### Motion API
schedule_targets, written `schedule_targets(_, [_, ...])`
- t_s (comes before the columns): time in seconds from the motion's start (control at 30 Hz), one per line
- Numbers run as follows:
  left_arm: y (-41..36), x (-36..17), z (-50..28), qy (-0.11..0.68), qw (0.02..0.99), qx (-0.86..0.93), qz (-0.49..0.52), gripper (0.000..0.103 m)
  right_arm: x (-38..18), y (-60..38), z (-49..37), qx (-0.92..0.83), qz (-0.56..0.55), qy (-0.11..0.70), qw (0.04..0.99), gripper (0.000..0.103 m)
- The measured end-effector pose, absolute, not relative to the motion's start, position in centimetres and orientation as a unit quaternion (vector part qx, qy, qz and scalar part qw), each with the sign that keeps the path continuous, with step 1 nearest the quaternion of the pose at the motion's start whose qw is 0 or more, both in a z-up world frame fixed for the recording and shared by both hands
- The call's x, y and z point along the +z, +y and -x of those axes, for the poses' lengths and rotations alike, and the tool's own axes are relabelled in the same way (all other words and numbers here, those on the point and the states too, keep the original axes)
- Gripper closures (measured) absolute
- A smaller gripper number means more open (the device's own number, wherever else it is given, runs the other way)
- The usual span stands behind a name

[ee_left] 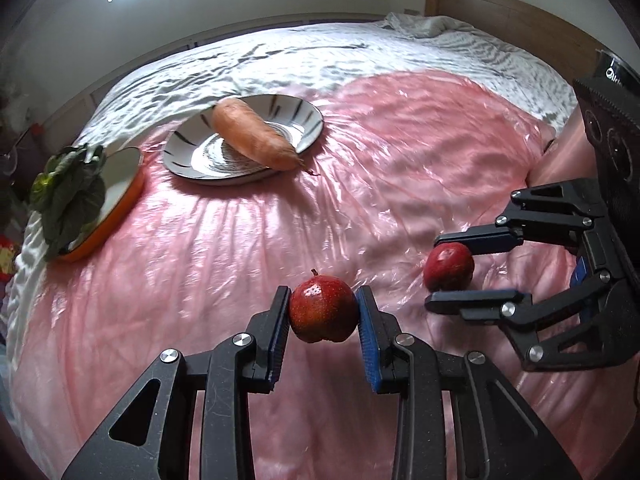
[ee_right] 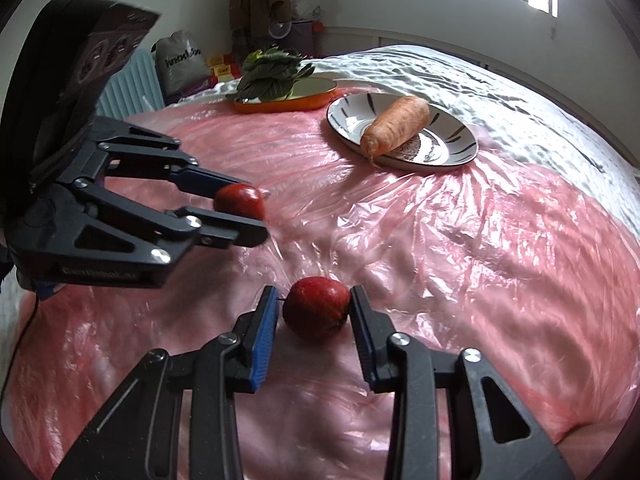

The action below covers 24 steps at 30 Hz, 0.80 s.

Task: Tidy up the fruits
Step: 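Grasp a red apple with the left tool while the right tool grasps the other apple, then carry both red apples in the tools over to the green tray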

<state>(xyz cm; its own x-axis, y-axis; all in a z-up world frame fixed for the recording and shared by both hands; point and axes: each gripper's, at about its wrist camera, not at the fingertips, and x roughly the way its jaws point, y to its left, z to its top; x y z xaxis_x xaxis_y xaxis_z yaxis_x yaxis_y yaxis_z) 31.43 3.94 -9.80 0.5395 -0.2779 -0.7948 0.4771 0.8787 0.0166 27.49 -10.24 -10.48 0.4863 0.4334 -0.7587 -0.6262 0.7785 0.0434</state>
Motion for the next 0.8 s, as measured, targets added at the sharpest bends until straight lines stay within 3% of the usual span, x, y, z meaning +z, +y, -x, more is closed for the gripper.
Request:
schedule_targets(0.4, [5.1,-6.8,-26.4,0.419,0.883,-0.191,-0.097,0.075,-7.8,-11.2,-24.0,0.294,0.099,0.400,0.863,0.040])
schedule_targets(0.8, [6.0,-4.4,-19.6,0.412,0.892,-0.170,-0.076,0.075,-6.0,-13.8,-15.3,0.289,0.077,0.408,0.863,0.040])
